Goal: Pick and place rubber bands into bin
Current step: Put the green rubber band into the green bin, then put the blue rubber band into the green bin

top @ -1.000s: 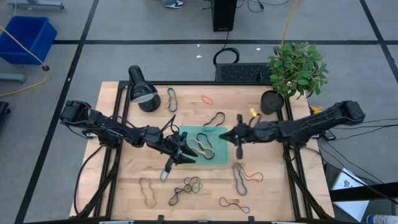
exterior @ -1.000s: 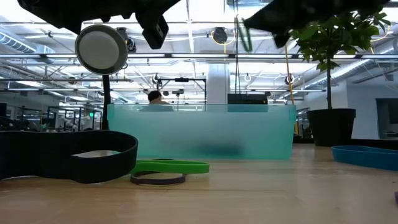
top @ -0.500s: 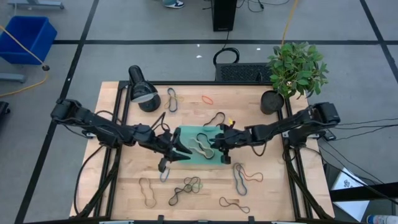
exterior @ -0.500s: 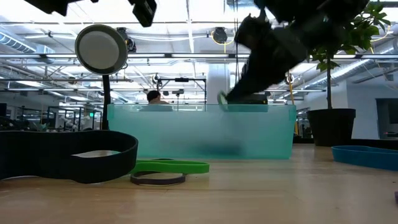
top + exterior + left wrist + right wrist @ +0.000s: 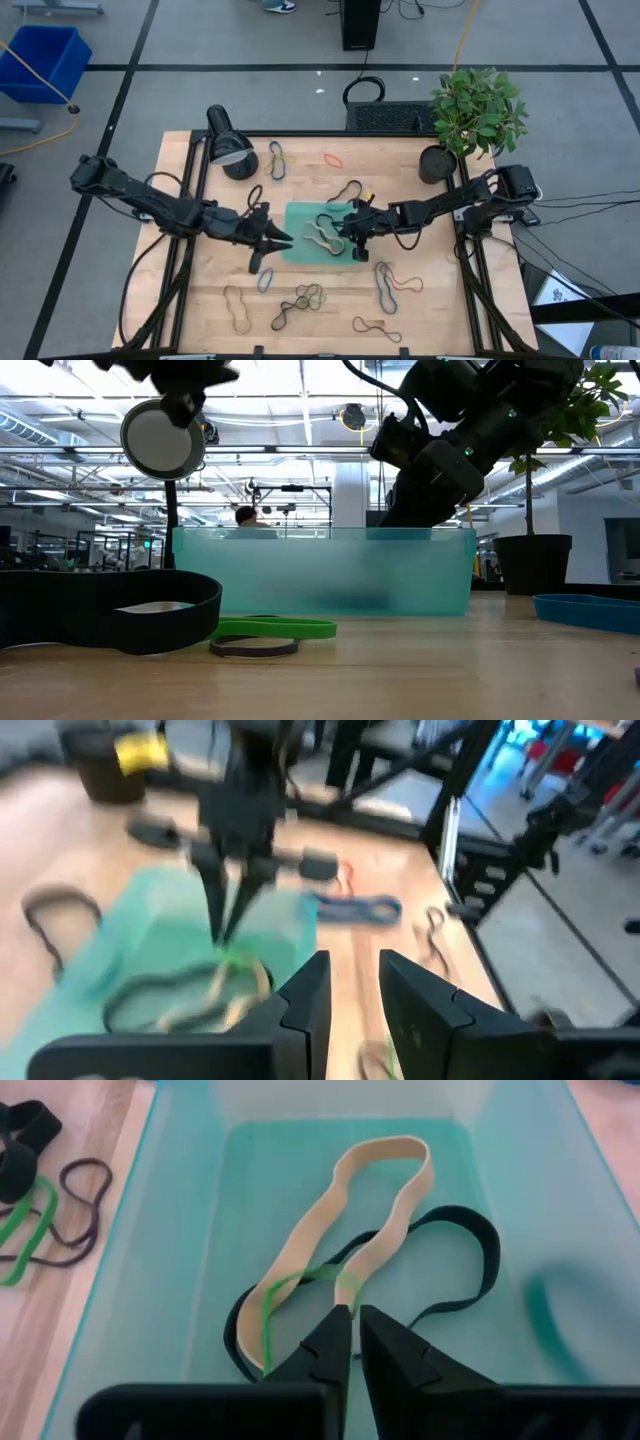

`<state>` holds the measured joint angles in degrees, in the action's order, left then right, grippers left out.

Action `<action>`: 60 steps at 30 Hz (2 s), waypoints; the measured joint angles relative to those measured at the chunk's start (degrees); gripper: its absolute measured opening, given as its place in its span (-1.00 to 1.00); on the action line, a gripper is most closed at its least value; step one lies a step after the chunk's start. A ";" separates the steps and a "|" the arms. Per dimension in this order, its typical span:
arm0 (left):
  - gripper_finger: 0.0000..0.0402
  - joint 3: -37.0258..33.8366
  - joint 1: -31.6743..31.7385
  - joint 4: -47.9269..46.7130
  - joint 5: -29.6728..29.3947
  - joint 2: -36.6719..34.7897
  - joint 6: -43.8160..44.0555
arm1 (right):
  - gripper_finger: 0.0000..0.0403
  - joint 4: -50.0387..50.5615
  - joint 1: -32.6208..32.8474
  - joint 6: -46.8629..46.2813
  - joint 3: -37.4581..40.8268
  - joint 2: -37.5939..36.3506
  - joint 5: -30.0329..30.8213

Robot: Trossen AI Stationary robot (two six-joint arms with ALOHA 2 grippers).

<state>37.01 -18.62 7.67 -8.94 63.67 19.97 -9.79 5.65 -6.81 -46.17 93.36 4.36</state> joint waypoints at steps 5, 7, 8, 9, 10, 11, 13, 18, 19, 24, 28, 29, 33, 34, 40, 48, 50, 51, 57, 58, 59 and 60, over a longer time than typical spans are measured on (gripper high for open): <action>-0.54 0.00 0.03 -3.42 1.41 0.01 3.15 | -0.67 -0.23 -0.04 0.19 0.00 0.00 0.19; -0.54 0.00 0.03 -3.69 1.41 -0.03 3.02 | -0.55 -0.23 -0.04 0.28 0.00 0.00 0.24; -0.54 0.00 0.03 -3.82 1.43 -0.03 3.03 | -0.49 -0.22 -0.04 0.42 0.00 0.00 0.24; -0.54 0.00 0.03 -3.99 1.43 -0.03 3.05 | -0.43 -0.21 -0.04 0.42 0.00 0.00 0.26; -0.54 0.00 0.03 -4.16 1.44 -0.03 3.15 | -0.38 -0.24 -0.04 0.44 0.00 0.00 0.28; -0.53 0.00 0.03 -4.35 1.45 -0.03 3.33 | -0.33 -0.25 -0.04 0.44 0.00 0.00 0.37; -0.48 0.00 0.05 -5.52 1.47 -0.03 3.56 | -0.25 -0.12 -0.04 0.46 0.02 -0.39 1.64; -0.17 0.00 0.05 -8.54 1.14 -0.03 3.12 | -0.12 -0.09 -0.09 0.57 0.04 -2.26 2.03; -0.10 0.00 0.05 -8.97 1.20 -0.03 3.23 | -0.11 -0.13 -0.09 0.64 0.04 -2.94 2.03; 0.15 0.00 0.51 -10.12 2.43 -0.03 1.79 | -0.08 -0.13 -0.09 0.66 0.04 -6.23 3.29; 0.25 0.00 0.04 -16.81 4.57 0.02 2.66 | -0.10 -0.43 -0.11 0.66 0.04 -8.18 3.36; 0.27 0.00 -0.55 -19.20 4.08 0.08 2.68 | -0.10 -0.31 -0.11 0.69 0.04 -8.42 3.36; 0.32 0.00 -2.99 -27.50 -0.52 0.10 3.62 | -0.09 -0.19 -0.11 1.92 0.04 -8.61 3.36; 0.33 0.00 -3.47 -28.56 -1.41 0.10 4.17 | -0.08 -0.07 -0.11 1.92 0.04 -8.61 3.36; 0.30 0.00 -5.45 -29.07 -0.90 3.36 6.88 | -0.10 0.23 -0.29 1.97 0.04 -8.59 3.34; 0.28 6.94 -7.46 -40.71 1.73 16.07 9.15 | -0.09 1.71 -1.43 1.64 0.04 -8.61 3.34; 0.28 8.60 -7.59 -42.83 2.36 19.11 9.91 | -0.10 1.63 -1.49 1.62 0.04 -8.60 3.34; 0.28 9.30 -7.66 -42.48 3.19 20.37 10.40 | -0.10 1.65 -1.49 1.60 0.04 -8.61 3.34; 0.28 10.97 -7.75 -41.69 6.39 25.48 12.17 | -0.09 1.93 -1.49 1.55 0.04 -8.60 3.32; 0.28 10.99 -7.77 -41.67 6.43 26.01 12.51 | -0.09 1.97 -1.49 1.53 0.04 -8.60 3.32; 0.28 11.01 -7.77 -41.71 6.51 26.68 13.12 | -0.10 1.99 -1.49 1.53 0.04 -8.60 3.32; 0.28 10.99 -7.77 -41.89 6.57 27.36 13.65 | -0.10 1.98 -1.49 1.53 0.04 -8.60 3.32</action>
<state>48.01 -26.39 -34.21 -2.37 91.02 33.62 -7.81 4.16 -5.28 -46.13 84.76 7.68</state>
